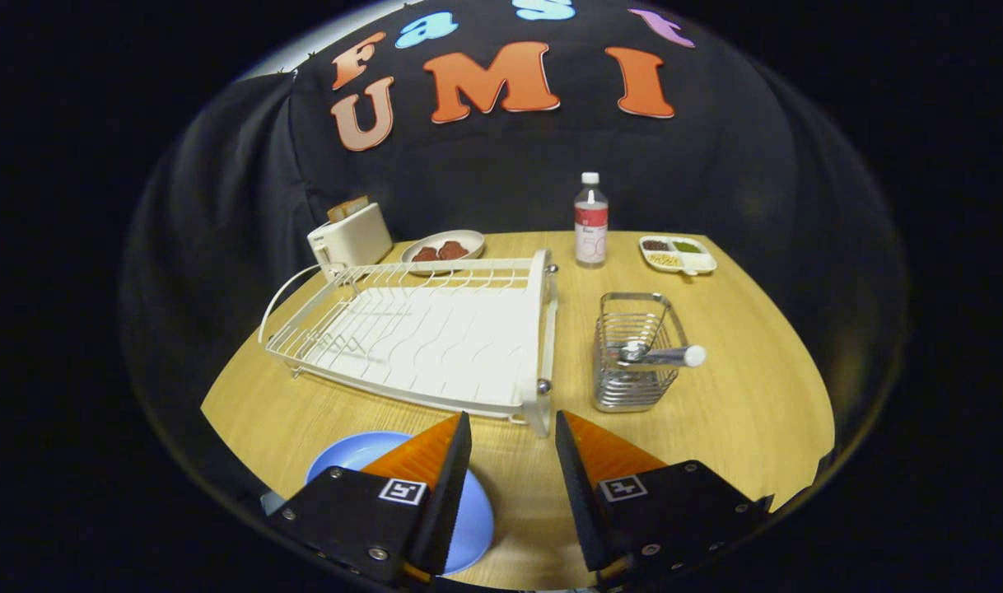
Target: Take the plate from the dish rack, then take the spoon from the basket and place it into the plate.
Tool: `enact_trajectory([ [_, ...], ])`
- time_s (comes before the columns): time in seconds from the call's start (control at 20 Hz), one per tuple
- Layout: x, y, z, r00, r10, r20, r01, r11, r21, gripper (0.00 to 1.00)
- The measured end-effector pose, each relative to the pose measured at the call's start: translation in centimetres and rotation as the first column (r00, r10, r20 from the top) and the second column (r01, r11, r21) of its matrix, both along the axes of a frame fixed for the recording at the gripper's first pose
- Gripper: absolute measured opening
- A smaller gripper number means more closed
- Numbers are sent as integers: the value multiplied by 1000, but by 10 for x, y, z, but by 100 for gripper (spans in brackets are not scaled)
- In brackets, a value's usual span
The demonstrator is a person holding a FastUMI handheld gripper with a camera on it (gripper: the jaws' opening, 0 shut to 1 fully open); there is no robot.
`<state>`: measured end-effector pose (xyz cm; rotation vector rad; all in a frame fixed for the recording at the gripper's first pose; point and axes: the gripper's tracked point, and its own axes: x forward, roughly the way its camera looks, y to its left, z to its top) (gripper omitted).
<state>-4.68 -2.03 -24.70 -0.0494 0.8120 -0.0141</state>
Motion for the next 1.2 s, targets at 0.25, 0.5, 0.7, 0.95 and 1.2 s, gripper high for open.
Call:
enact_trajectory([
  [0.25, 9, -43, 16, 991, -47, 129, 64, 989, -131, 70],
  [0.5, 15, -64, 11, 983, -88, 160, 107, 988, -113, 70],
  [0.7, 18, -80, 0, 980, -119, 157, 138, 983, -118, 70],
  [0.95, 29, -95, 1, 970, -133, 203, 159, 980, -117, 70],
  [1.2, 53, -94, 3, 957, -88, 277, 128, 983, -132, 58],
])
